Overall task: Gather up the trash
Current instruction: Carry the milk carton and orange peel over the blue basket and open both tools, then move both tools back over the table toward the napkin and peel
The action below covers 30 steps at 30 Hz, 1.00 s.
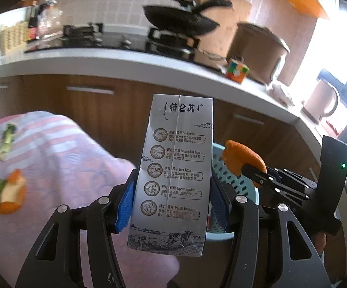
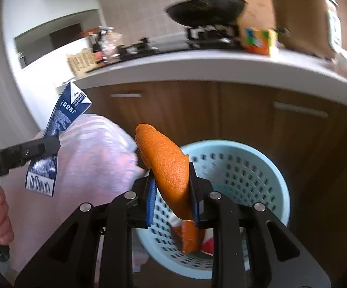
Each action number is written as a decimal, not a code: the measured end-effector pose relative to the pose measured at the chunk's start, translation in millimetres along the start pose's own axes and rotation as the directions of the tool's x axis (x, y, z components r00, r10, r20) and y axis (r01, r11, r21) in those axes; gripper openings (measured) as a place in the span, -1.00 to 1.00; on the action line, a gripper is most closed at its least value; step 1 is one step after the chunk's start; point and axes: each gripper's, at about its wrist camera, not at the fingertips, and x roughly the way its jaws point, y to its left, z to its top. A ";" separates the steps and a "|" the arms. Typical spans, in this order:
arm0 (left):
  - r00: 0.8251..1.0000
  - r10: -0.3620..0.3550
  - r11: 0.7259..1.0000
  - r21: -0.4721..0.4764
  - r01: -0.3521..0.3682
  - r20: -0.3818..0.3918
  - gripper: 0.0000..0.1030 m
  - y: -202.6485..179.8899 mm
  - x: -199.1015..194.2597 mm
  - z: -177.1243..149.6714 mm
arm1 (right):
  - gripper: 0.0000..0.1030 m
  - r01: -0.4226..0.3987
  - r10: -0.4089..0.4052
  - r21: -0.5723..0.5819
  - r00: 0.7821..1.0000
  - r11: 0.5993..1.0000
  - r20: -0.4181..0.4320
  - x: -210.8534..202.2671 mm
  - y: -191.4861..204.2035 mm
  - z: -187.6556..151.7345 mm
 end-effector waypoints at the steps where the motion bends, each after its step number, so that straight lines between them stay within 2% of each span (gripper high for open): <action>1: 1.000 -0.003 1.000 0.004 0.003 -0.015 0.04 -5.3 9.8 0.4 | -0.59 0.014 -0.013 0.017 1.000 1.000 -0.012 3.7 -7.4 0.2; 9: 0.995 -0.001 1.000 0.019 0.002 -0.099 0.04 -25.6 61.2 -1.3 | -0.57 0.086 -0.068 0.121 0.987 0.989 -0.144 38.8 -45.5 -10.4; 16: 0.993 0.004 1.000 0.025 -0.001 -0.116 0.06 -32.6 78.9 -2.2 | -0.48 0.079 -0.048 0.149 0.978 0.986 -0.202 52.3 -55.9 -17.6; 19: 0.995 0.033 0.999 0.026 -0.030 -0.098 0.37 -31.1 75.3 -2.3 | -0.11 0.067 -0.033 0.159 0.978 0.985 -0.208 53.2 -58.3 -18.2; 20: 0.995 0.026 1.000 0.015 -0.025 -0.092 0.37 -27.7 71.3 -1.8 | 0.01 0.061 -0.028 0.163 0.979 0.985 -0.200 51.9 -58.7 -17.1; 26: 1.000 -0.001 1.000 -0.024 0.001 -0.028 0.37 -10.3 35.6 1.7 | 0.02 0.038 -0.012 0.177 0.989 0.983 -0.150 38.1 -59.0 -8.6; 30: 1.000 -0.012 0.999 -0.048 0.013 0.028 0.37 -0.1 8.3 3.0 | 0.02 0.020 -0.003 0.153 0.994 0.988 -0.111 26.4 -43.5 1.9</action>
